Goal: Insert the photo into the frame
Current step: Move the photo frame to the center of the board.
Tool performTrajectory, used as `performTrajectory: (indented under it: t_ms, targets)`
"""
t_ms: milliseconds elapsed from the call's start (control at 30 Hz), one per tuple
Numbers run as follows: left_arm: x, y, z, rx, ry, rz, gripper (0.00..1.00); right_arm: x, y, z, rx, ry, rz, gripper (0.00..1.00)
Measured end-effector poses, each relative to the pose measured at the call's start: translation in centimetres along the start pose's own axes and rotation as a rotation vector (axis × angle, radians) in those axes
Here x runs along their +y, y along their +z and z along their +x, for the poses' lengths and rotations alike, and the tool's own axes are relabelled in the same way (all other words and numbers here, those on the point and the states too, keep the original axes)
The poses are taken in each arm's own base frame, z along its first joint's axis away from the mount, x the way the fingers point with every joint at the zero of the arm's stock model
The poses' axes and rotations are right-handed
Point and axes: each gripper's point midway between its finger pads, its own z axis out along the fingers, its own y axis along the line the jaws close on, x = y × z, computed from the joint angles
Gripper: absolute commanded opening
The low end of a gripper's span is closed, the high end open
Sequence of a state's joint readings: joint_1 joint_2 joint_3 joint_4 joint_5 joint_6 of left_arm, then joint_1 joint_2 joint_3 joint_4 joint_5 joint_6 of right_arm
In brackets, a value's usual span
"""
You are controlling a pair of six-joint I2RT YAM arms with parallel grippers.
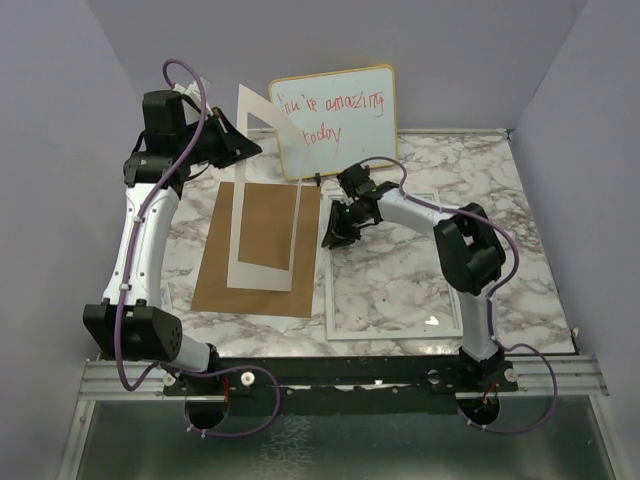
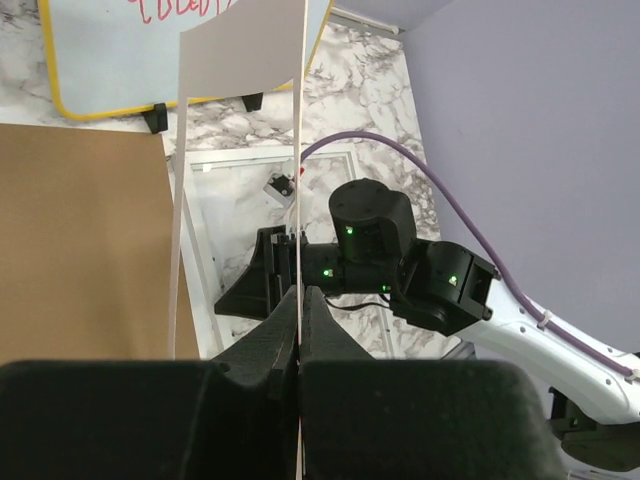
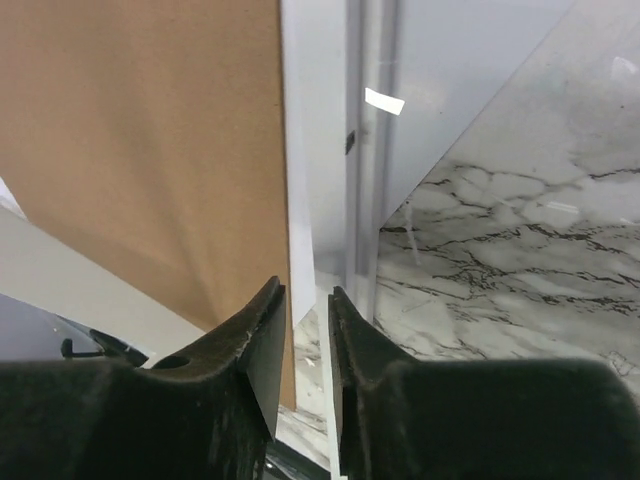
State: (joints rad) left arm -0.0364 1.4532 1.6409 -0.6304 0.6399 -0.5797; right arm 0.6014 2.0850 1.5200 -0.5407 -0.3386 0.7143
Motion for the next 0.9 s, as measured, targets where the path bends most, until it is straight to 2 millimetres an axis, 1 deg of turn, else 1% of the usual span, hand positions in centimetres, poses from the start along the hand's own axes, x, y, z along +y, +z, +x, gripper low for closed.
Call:
performTrajectory:
  t_ms: [33, 67, 133, 167, 233, 300, 367, 467, 567, 633, 733, 800, 900]
  targets:
    - [-0.1, -0.1, 0.0, -0.002, -0.002, 0.002, 0.00, 0.2, -0.2, -0.2, -0.007, 0.001, -0.004, 0.39]
    - [-0.2, -0.1, 0.0, -0.002, -0.003, 0.002, 0.00, 0.4, -0.4, -0.3, -0.015, 0.000, -0.006, 0.42]
    - [-0.3, -0.2, 0.0, -0.004, -0.009, 0.005, 0.00, 0.7, -1.4, -0.7, -0.045, -0.001, -0.010, 0.45]
    - [-0.5, -0.3, -0.1, -0.005, -0.016, 0.007, 0.00, 1.0, -2.3, -1.0, -0.068, -0.002, -0.017, 0.46]
    - [-0.6, -0.4, 0.0, -0.005, -0.028, 0.011, 0.00, 1.7, -5.0, -1.6, -0.131, -0.006, -0.042, 0.46]
    - [-0.9, -0.5, -0.1, -0.006, -0.051, 0.015, 0.00, 1.9, -8.2, -2.7, -0.214, 0.001, -0.067, 0.46]
    - [-1.6, -0.6, -0.2, -0.014, -0.082, 0.033, 0.00, 1.3, -11.8, -4.3, -0.317, 0.022, -0.080, 0.46]
    - [-3.3, -0.9, -0.2, -0.040, -0.133, 0.082, 0.00, -1.0, -16.2, -6.3, -0.460, 0.076, -0.049, 0.46]
    - [-5.4, -1.2, 0.1, -0.053, -0.199, 0.139, 0.00, -4.7, -19.2, -7.6, -0.573, 0.155, 0.041, 0.46]
    - [-6.5, -1.4, 0.1, -0.058, -0.251, 0.171, 0.00, -7.2, -20.2, -7.7, -0.614, 0.200, 0.109, 0.46]
    - [-8.0, -1.4, 0.5, -0.057, -0.338, 0.220, 0.00, -10.8, -21.0, -6.9, -0.630, 0.263, 0.224, 0.46]
    - [-8.4, -1.2, 0.9, -0.057, -0.391, 0.235, 0.00, -12.8, -21.3, -6.4, -0.632, 0.296, 0.290, 0.46]
    - [-8.8, 0.0, 2.7, -0.032, -0.470, 0.244, 0.00, -15.2, -21.8, -5.4, -0.632, 0.334, 0.372, 0.46]
